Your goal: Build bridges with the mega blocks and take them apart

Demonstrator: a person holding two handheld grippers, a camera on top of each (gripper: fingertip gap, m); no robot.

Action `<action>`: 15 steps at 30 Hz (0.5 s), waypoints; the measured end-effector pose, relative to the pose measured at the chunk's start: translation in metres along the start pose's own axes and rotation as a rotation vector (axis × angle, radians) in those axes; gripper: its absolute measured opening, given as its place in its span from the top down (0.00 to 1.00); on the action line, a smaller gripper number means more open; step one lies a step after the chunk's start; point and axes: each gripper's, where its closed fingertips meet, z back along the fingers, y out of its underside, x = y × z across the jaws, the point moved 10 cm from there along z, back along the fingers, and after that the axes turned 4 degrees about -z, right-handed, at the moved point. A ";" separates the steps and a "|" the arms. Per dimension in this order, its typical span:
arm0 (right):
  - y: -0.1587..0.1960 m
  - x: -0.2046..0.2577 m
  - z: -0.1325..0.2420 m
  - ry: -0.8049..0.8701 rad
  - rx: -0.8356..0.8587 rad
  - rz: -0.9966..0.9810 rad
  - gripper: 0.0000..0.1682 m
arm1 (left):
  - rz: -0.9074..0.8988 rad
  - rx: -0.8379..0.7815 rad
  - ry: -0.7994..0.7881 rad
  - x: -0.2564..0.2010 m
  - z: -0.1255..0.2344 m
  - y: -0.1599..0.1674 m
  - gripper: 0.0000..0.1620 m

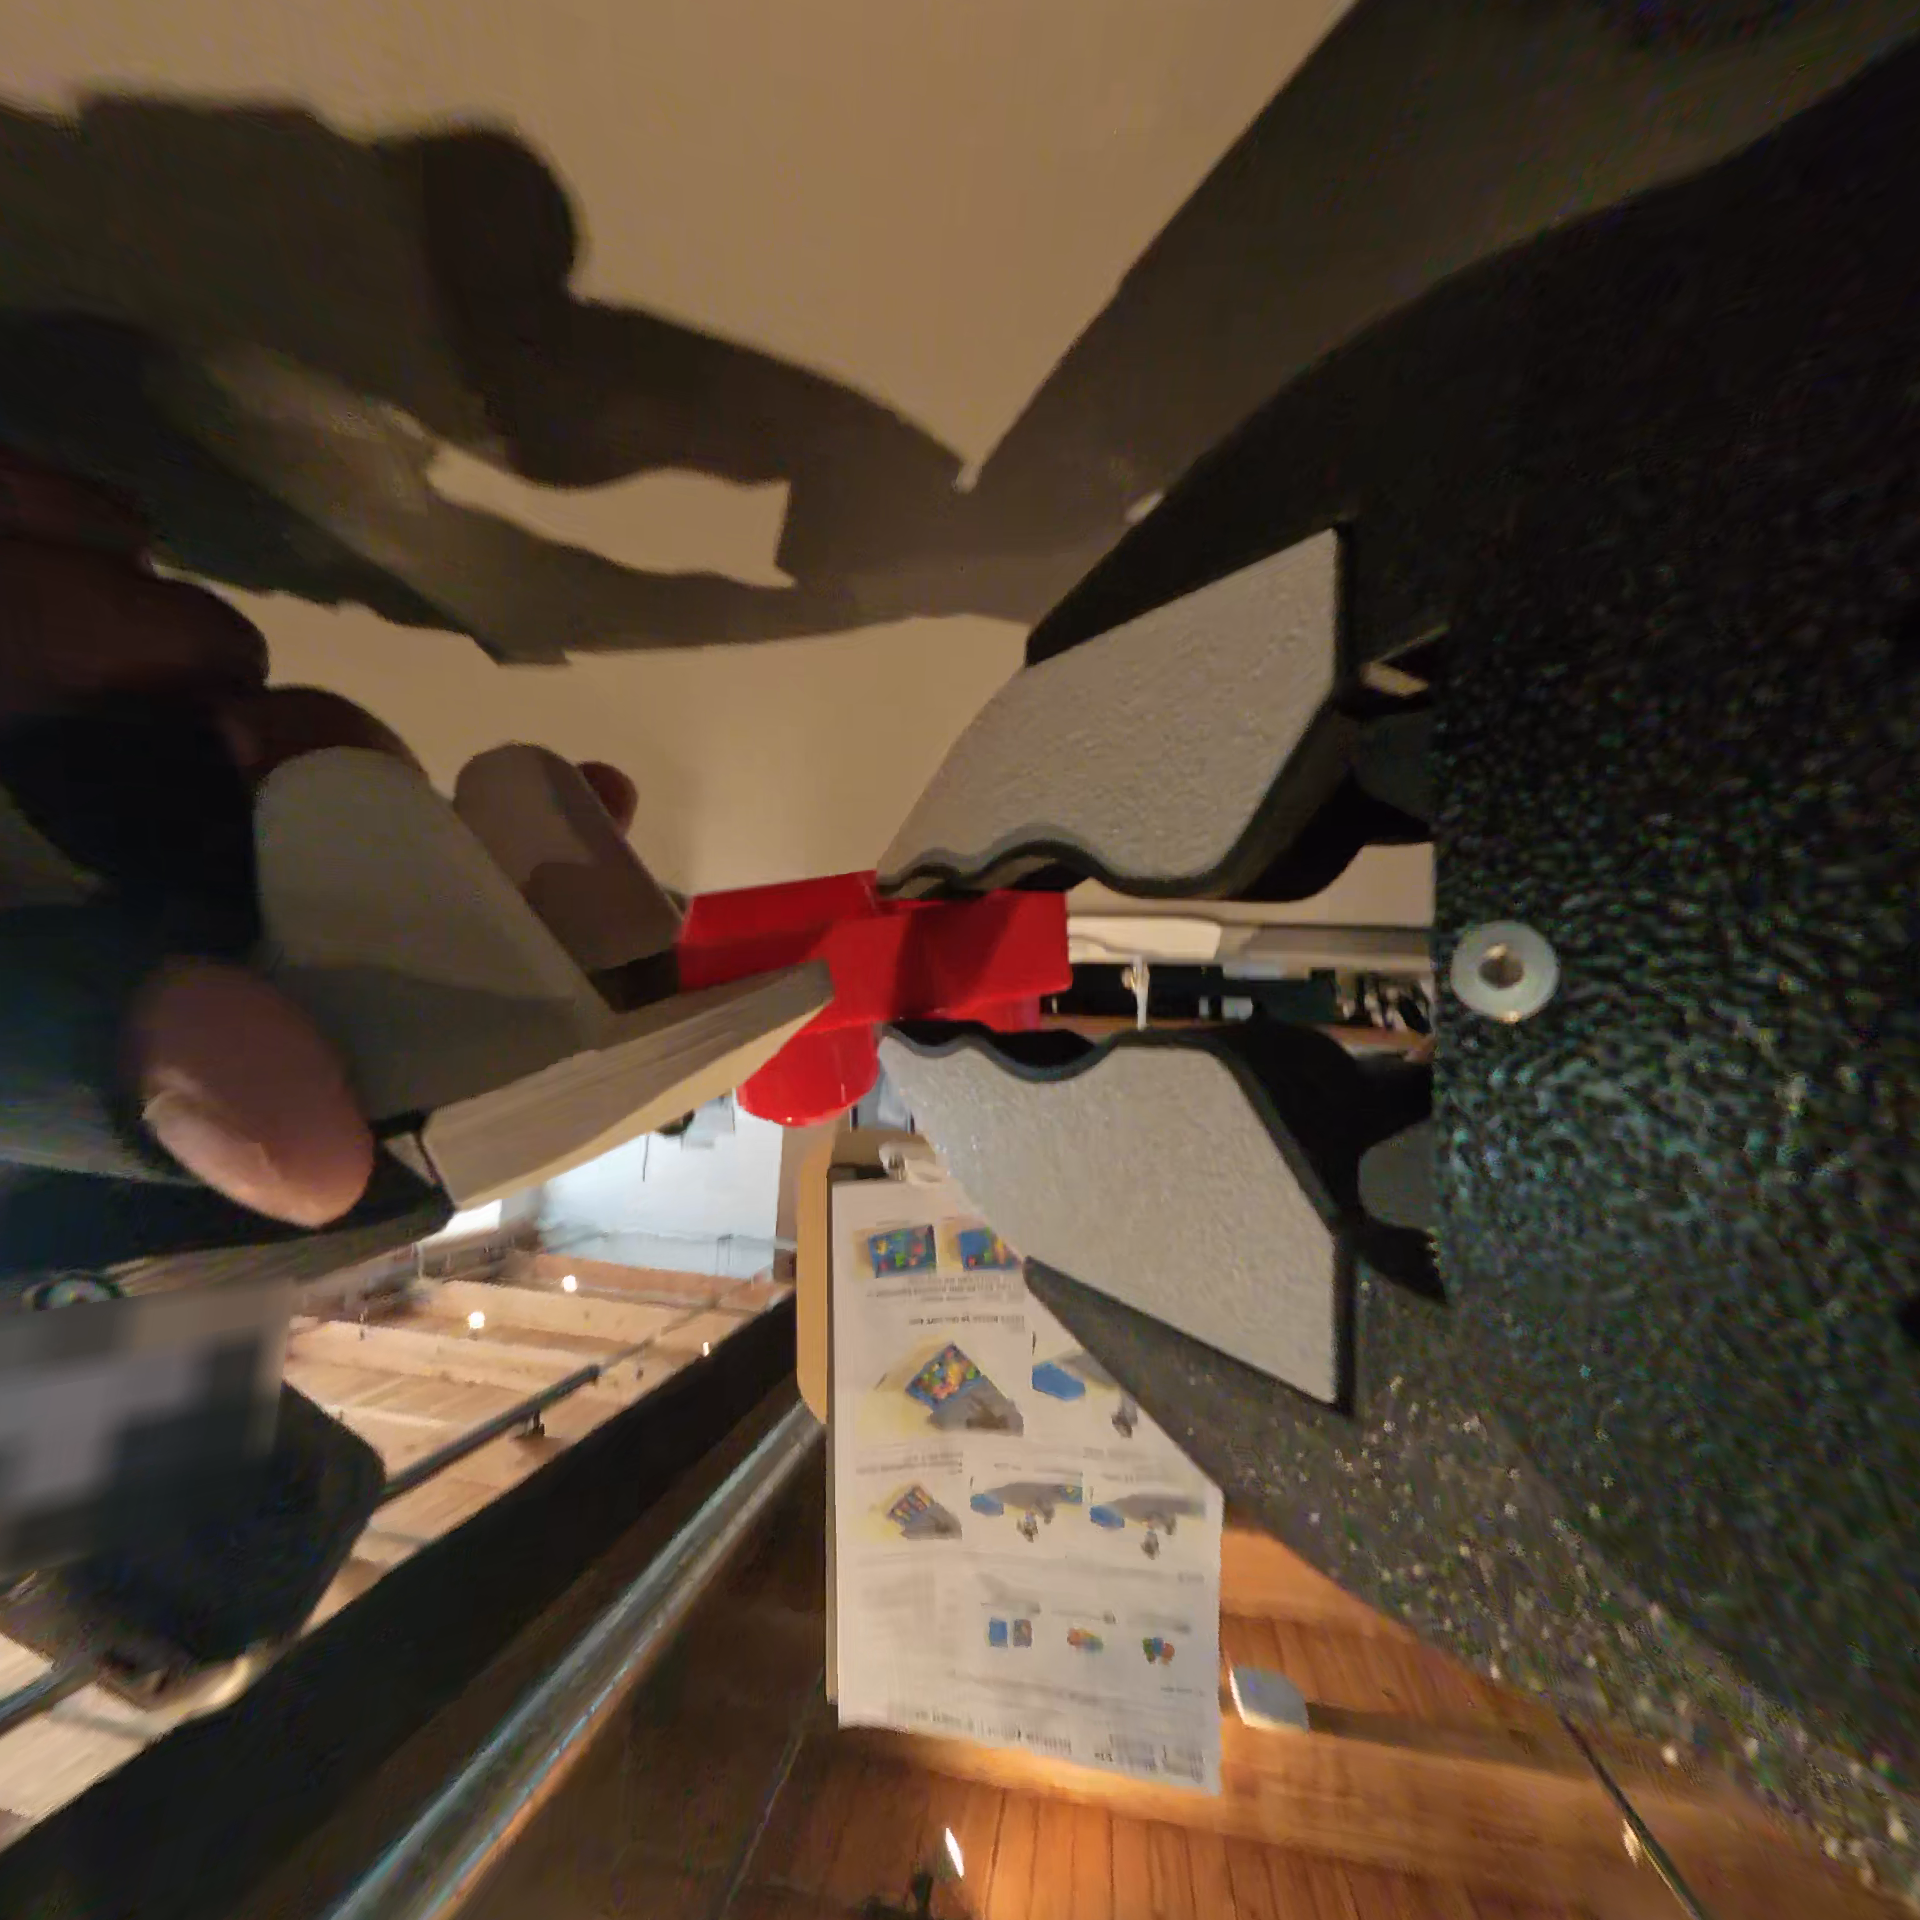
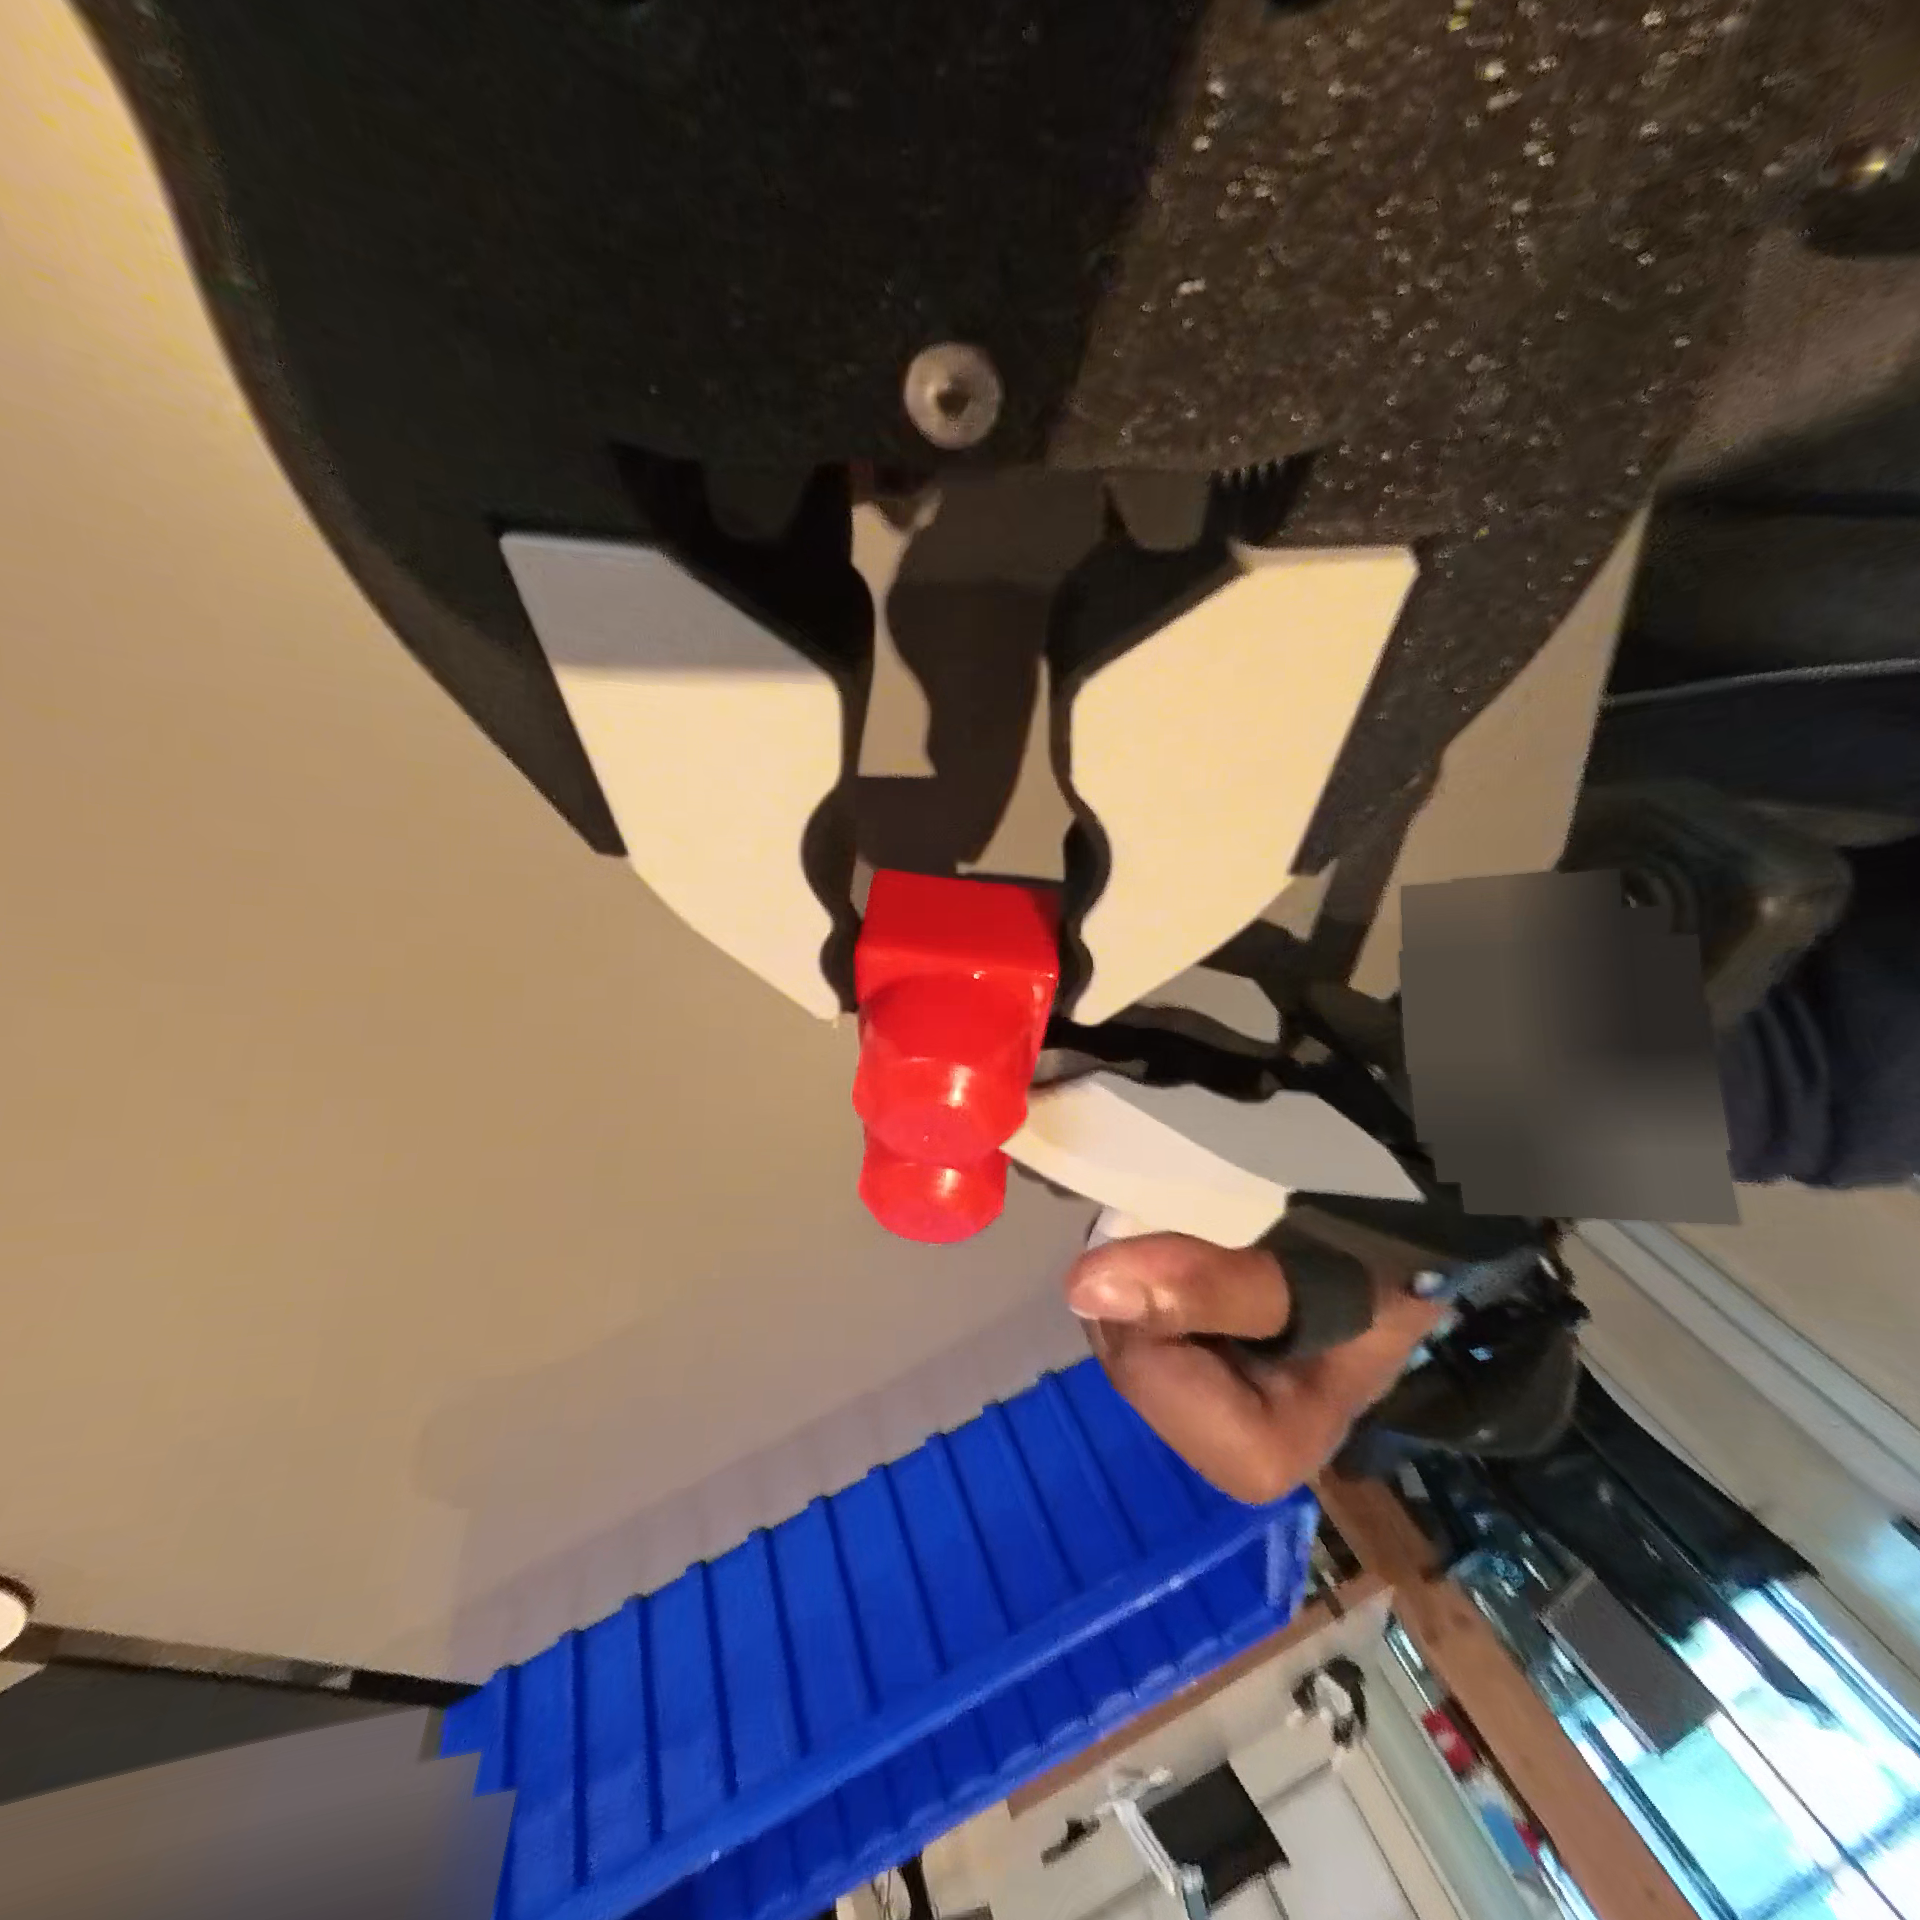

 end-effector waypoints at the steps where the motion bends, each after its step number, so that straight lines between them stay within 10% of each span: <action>1: 0.001 -0.001 0.000 0.027 0.020 0.024 0.78 | 0.026 -0.008 0.026 -0.001 0.001 0.002 0.85; 13: 0.018 -0.021 -0.017 0.341 0.375 0.192 0.77 | 0.498 0.009 0.024 0.016 0.022 0.048 0.84; 15: 0.019 -0.020 -0.017 0.359 0.379 0.226 0.65 | 0.578 -0.004 0.020 0.021 0.025 0.049 0.83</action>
